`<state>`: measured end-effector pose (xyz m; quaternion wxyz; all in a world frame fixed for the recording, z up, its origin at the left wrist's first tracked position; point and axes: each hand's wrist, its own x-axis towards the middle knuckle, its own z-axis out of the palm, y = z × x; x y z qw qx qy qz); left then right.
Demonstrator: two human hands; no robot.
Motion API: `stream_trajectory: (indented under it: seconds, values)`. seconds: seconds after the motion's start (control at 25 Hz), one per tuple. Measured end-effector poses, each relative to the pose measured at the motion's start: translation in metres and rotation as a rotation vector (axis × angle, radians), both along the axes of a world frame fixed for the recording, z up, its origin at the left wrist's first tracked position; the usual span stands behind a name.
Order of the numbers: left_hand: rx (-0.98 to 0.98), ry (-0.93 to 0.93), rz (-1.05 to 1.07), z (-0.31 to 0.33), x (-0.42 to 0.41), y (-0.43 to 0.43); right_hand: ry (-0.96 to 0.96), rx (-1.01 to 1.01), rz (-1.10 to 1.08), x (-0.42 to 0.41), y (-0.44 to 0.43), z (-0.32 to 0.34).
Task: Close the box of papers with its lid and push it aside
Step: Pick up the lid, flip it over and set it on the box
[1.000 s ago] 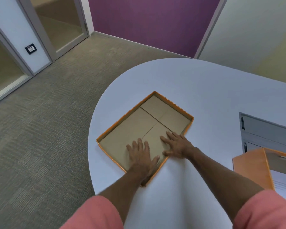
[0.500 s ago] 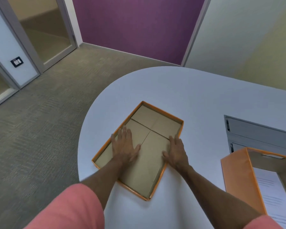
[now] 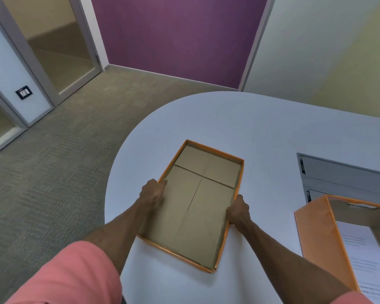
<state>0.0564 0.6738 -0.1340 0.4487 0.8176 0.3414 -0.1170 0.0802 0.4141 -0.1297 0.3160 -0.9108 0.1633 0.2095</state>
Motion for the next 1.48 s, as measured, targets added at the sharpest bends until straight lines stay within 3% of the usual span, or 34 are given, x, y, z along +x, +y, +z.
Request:
stream_trajectory:
  seconds: [0.28, 0.6, 1.08, 1.48]
  values:
    - [-0.341, -0.155, 0.004, 0.048, 0.005, -0.025, -0.182, 0.152, -0.023, 0.024, -0.056, 0.056]
    - [-0.394, -0.255, -0.093, 0.133, 0.029, -0.123, -0.327, 0.343, -0.101, 0.046, -0.171, 0.139]
    - [-0.559, -0.315, -0.205, 0.188, 0.000, -0.340, -0.292, 0.493, -0.220, -0.007, -0.396, 0.203]
    - [-0.630, -0.521, -0.109, 0.215, -0.033, -0.432, -0.172, 0.473, -0.213, -0.060, -0.462, 0.181]
